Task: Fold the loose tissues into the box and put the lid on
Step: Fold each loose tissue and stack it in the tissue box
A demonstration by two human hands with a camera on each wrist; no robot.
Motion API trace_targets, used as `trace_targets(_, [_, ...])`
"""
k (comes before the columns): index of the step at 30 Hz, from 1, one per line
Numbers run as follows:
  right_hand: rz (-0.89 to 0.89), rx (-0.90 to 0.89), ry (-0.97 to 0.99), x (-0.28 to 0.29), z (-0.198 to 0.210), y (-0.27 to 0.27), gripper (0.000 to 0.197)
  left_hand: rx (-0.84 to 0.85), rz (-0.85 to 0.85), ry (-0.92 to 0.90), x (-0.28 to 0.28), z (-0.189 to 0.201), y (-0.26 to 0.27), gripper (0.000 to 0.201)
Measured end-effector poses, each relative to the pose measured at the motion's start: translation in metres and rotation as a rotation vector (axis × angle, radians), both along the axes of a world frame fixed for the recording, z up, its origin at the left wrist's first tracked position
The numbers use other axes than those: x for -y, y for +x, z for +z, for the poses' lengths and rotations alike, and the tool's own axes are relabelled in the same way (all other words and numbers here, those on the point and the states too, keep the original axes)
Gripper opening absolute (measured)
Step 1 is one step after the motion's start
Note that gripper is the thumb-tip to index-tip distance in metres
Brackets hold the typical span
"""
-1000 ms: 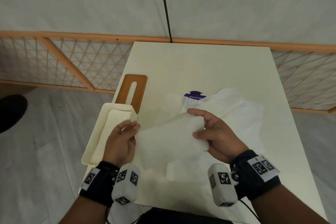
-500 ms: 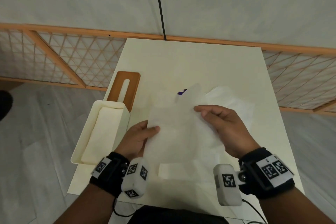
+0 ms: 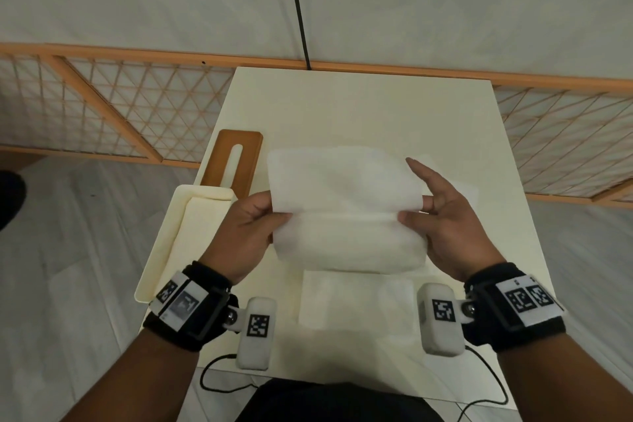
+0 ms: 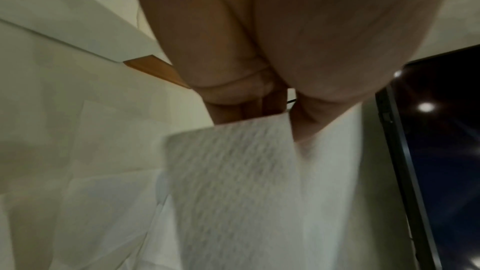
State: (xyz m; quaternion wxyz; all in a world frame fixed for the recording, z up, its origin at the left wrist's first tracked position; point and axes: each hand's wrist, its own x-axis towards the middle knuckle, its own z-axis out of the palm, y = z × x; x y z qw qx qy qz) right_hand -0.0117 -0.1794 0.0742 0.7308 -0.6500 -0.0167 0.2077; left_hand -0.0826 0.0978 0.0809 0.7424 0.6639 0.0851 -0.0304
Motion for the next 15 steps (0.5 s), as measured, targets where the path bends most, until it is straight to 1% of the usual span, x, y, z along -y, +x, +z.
trace_targets(3, [-0.020,-0.039,0.142,0.004,-0.002,0.000,0.066,0.013,0.022,-0.059,0.001,0.003,0.001,0.032])
trace_targets(5, [-0.023,-0.058,0.195,0.007,-0.002,0.000,0.060,-0.016,0.029,-0.101,0.001,0.005,0.001,0.042])
trace_targets(7, [-0.052,-0.062,0.201,0.011,-0.002,-0.002,0.055,-0.039,0.043,-0.169,0.001,0.006,0.002,0.048])
trace_targets(8, [-0.052,-0.067,0.196,0.012,-0.004,-0.002,0.050,-0.039,0.043,-0.187,0.001,0.005,0.002,0.046])
trace_targets(9, [-0.039,-0.070,0.209,0.015,-0.005,-0.002,0.040,-0.045,0.040,-0.181,0.002,0.005,0.002,0.041])
trace_targets(10, [-0.029,-0.103,0.245,0.019,-0.006,-0.003,0.027,-0.049,0.039,-0.127,0.002,0.004,0.002,0.033])
trace_targets(11, [-0.027,-0.156,0.283,0.021,-0.006,-0.003,0.021,-0.047,0.045,-0.023,0.002,0.003,0.002,0.022])
trace_targets(12, [-0.033,-0.218,0.280,0.023,-0.007,-0.003,0.033,-0.030,0.049,0.097,0.002,0.000,0.001,0.010])
trace_targets(13, [-0.029,-0.271,0.242,0.023,-0.010,-0.004,0.042,-0.008,0.044,0.207,0.001,-0.005,0.000,0.006])
trace_targets(14, [-0.040,-0.291,0.161,0.021,-0.014,-0.005,0.041,0.004,0.031,0.287,0.002,-0.011,-0.001,0.011])
trace_targets(15, [-0.033,-0.271,0.075,0.019,-0.020,-0.007,0.029,-0.009,0.020,0.333,0.003,-0.017,-0.002,0.013])
